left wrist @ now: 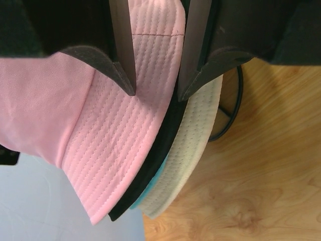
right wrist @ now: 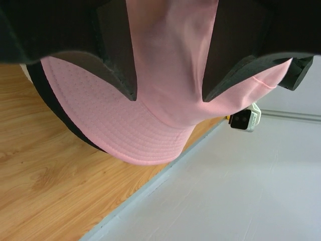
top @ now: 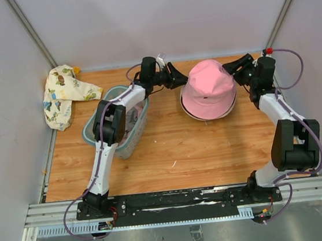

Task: Stack the hats
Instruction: Stack the hat on the hat, then pick up the hat from the bin.

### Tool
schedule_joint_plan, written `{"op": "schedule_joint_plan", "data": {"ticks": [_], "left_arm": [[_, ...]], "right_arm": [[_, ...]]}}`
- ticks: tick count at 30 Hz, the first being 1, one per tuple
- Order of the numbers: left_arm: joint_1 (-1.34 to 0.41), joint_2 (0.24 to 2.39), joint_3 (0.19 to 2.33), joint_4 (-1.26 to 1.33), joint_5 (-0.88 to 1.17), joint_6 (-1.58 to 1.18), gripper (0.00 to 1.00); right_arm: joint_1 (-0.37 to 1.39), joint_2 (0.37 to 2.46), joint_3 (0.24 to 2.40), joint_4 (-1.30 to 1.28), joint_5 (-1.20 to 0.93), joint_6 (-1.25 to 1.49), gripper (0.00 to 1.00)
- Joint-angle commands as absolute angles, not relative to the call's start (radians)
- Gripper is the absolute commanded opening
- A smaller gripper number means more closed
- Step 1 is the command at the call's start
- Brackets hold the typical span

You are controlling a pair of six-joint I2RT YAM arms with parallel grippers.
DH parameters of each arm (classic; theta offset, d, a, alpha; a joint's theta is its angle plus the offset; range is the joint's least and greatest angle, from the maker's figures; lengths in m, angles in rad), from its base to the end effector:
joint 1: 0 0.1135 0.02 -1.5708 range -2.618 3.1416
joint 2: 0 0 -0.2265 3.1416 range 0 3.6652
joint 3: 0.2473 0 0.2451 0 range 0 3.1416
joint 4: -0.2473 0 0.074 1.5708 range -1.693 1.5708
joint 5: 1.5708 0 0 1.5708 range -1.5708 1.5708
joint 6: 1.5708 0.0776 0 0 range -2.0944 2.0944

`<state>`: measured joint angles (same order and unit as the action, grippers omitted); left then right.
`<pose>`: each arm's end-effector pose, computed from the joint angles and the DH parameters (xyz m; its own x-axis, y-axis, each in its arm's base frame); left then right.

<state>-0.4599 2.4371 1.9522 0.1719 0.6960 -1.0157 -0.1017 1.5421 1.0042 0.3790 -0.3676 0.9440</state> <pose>0.4778 -0.2922 0.1614 -0.8994 -0.2823 -0.3336 0.2331 0.3359 -0.9126 0.3937 -0.0121 0.2465 -0.3015 0.7905 -0.5331 -0.0240 0.5527 0.8331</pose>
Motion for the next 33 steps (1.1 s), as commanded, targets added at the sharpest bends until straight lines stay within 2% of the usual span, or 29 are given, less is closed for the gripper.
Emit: {"op": "schedule_joint_plan", "data": {"ticks": [1,14,24,33], "left_arm": [[-0.464,2.362,1.98,0.111,0.643,-0.975,0.45],[-0.433,2.173,2.006,0.044,0.537,-0.89,0.5],[-0.42,1.888,1.942,-0.401,0.213,-0.472,0.54],[-0.435,1.584,1.63,-0.585,-0.029,-0.283,0.54]], "right_arm": [[-0.106,1.467,1.064,0.303,-0.31,0.884,0.57],[-0.185,1.331,1.104,0.21,-0.274,0.832,0.66],[-0.186,1.204,1.121,0.113,-0.247,0.749,0.68],[-0.099,1.088,1.176,-0.073,-0.246,0.631,0.68]]}}
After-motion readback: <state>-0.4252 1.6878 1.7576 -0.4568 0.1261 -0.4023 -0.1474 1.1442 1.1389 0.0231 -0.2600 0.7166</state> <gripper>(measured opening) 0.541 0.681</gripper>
